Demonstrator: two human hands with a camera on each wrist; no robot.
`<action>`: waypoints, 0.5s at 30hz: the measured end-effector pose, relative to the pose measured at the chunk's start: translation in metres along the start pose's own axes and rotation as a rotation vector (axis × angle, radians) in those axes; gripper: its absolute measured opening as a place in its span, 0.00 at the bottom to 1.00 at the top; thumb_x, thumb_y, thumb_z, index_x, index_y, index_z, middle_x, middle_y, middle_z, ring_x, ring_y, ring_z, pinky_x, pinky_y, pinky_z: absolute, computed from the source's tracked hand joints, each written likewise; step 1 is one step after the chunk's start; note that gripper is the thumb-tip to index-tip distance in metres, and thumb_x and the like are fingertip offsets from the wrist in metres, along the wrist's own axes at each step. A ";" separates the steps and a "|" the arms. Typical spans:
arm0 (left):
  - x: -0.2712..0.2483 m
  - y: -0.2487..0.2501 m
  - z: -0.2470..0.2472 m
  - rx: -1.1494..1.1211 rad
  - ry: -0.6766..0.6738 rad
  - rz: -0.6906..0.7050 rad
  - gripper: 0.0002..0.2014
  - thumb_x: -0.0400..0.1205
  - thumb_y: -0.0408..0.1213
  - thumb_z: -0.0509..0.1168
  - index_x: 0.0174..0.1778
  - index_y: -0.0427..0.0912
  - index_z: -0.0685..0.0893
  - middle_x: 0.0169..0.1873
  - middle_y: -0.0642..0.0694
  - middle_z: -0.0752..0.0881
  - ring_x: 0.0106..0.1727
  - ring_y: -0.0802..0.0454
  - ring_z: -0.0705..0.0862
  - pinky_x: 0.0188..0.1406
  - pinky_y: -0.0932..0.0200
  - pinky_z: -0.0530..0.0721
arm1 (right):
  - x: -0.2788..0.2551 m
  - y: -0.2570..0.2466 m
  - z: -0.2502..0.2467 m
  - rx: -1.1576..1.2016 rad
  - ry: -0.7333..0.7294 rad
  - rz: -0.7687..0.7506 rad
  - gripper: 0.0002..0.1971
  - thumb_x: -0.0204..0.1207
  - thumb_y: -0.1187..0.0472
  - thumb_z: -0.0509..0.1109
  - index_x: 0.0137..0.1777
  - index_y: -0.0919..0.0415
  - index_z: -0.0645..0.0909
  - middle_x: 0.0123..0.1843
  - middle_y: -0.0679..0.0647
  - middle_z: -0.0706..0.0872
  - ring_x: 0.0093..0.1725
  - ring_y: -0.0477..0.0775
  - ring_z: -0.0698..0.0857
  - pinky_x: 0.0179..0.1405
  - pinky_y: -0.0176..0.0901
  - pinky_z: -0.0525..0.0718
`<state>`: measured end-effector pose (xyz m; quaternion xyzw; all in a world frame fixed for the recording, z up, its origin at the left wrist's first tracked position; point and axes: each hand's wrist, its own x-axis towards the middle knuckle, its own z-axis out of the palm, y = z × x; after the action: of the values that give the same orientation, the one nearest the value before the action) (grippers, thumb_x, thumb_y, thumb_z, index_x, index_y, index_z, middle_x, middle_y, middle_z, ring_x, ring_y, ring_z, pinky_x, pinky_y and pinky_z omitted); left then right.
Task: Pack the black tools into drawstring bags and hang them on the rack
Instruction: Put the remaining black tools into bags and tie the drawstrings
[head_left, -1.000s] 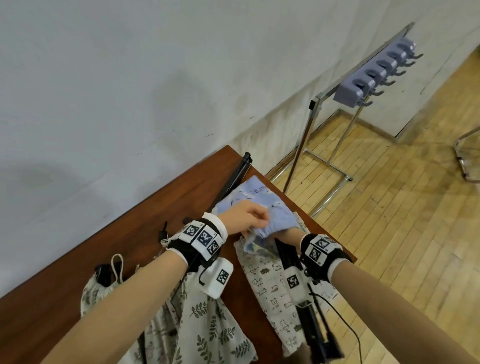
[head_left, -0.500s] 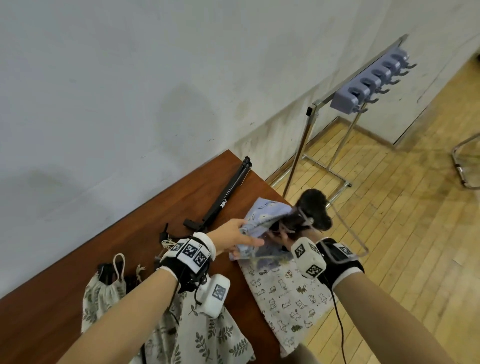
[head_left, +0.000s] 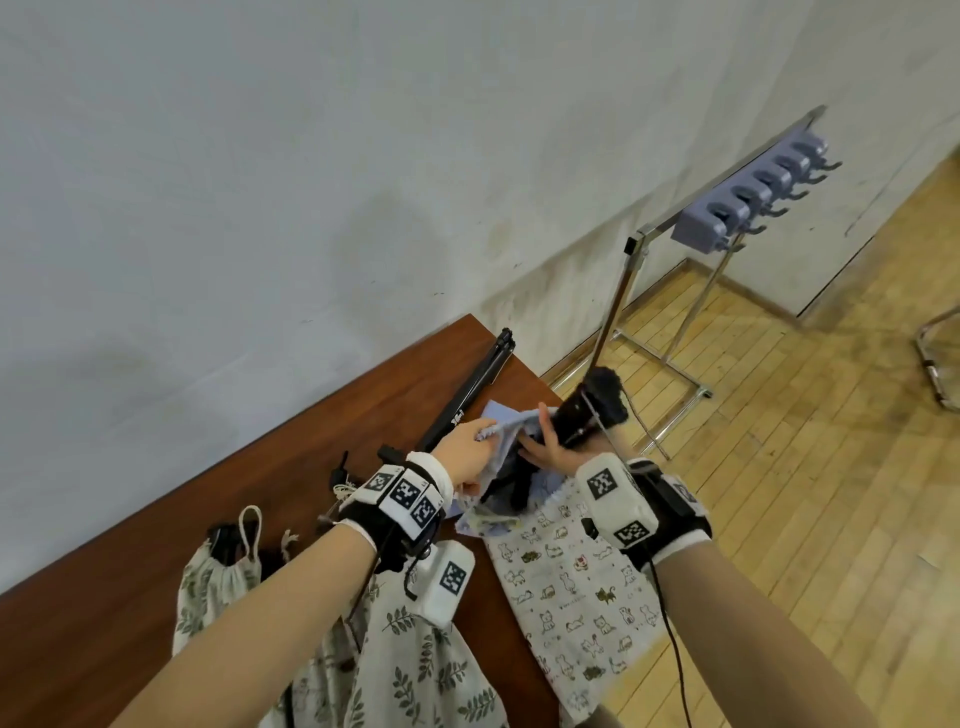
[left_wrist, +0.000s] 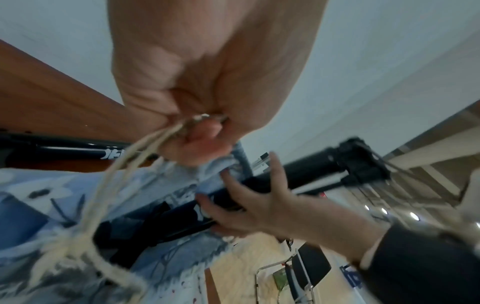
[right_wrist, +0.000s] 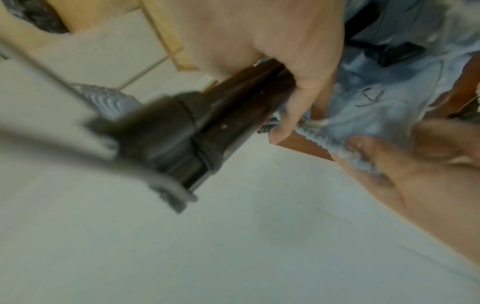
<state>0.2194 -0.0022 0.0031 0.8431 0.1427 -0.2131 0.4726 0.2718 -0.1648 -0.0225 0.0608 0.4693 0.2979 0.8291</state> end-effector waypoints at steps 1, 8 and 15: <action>0.001 -0.002 0.001 -0.003 -0.017 0.058 0.14 0.86 0.36 0.57 0.68 0.51 0.72 0.40 0.48 0.80 0.33 0.50 0.80 0.29 0.56 0.82 | 0.003 -0.003 0.005 -0.004 -0.024 0.073 0.27 0.75 0.64 0.72 0.73 0.69 0.69 0.72 0.63 0.72 0.72 0.59 0.76 0.53 0.48 0.88; 0.007 0.014 0.000 0.076 0.023 0.146 0.33 0.65 0.67 0.72 0.65 0.64 0.75 0.55 0.60 0.84 0.55 0.59 0.82 0.64 0.57 0.79 | -0.001 0.031 0.020 -0.895 -0.046 -0.105 0.07 0.75 0.66 0.70 0.39 0.70 0.79 0.32 0.61 0.84 0.30 0.56 0.85 0.34 0.44 0.85; 0.020 0.017 -0.018 0.095 0.350 0.082 0.15 0.68 0.58 0.73 0.36 0.50 0.86 0.36 0.52 0.89 0.41 0.52 0.88 0.47 0.55 0.87 | 0.000 -0.003 0.003 -1.347 0.259 -0.304 0.08 0.81 0.63 0.65 0.55 0.68 0.79 0.38 0.58 0.80 0.34 0.52 0.79 0.27 0.39 0.79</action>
<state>0.2482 0.0048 0.0143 0.8939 0.1783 -0.0501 0.4083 0.2753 -0.1670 -0.0223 -0.5682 0.2809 0.4096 0.6561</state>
